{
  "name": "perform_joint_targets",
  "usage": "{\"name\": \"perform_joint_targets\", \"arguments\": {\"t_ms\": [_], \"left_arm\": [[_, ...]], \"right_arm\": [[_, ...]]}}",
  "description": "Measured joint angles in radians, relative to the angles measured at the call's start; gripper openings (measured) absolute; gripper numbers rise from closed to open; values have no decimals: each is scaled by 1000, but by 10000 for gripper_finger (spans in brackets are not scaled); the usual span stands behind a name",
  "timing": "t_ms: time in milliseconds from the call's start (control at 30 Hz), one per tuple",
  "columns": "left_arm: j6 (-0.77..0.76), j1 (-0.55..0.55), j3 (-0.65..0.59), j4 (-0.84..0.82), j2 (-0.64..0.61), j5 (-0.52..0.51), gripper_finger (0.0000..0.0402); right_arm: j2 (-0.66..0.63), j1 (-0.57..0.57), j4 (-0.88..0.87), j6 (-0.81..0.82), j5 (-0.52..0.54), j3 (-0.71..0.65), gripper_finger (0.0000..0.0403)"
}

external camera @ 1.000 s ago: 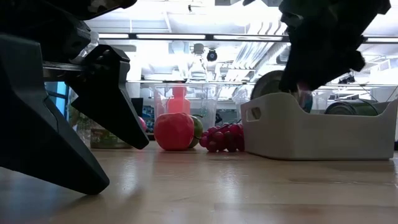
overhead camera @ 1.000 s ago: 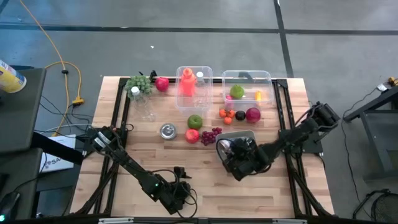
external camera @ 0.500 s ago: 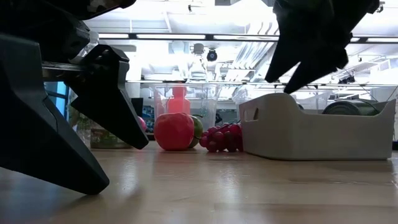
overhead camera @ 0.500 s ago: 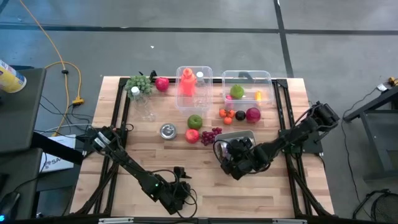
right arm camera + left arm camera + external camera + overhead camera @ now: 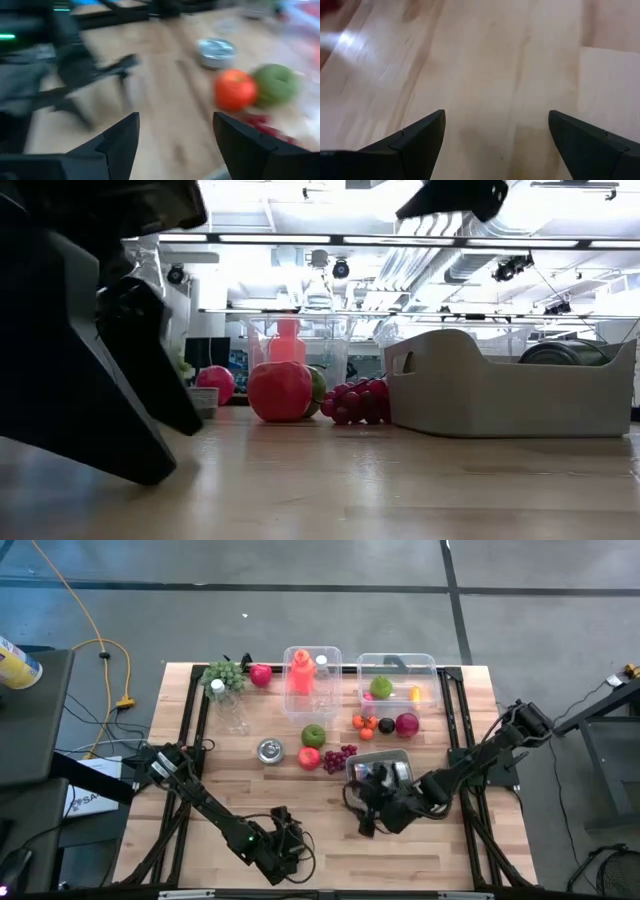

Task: Pick & Place Food Item
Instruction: Put the bottom red apple into the right transparent bin

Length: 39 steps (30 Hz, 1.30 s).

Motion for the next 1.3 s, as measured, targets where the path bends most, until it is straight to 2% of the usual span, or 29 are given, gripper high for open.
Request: {"name": "perform_joint_targets", "arguments": {"t_ms": [100, 233, 433, 633, 800, 1233, 1300], "left_arm": [[-74, 1, -2, -66, -19, -5, 342], [-98, 11, -4, -161, -81, -23, 342], [-54, 32, -3, -293, -202, -87, 342], [33, 59, -2, -279, -296, -92, 342], [157, 101, -2, -277, -354, -92, 342], [516, 270, -2, -269, -360, -91, 342], [533, 297, -2, -269, -360, -87, 342]], "right_arm": [[6, 25, 94, -46, -83, 0, 234], [6, 65, 189, -77, -163, 0, 232], [8, 132, 213, -87, -176, 0, 232], [53, 178, 237, -71, -176, 0, 232], [90, 181, 326, -76, -181, -1, 232], [90, 181, 400, -76, -176, 0, 232], [90, 181, 397, -76, -176, 0, 232]]}}
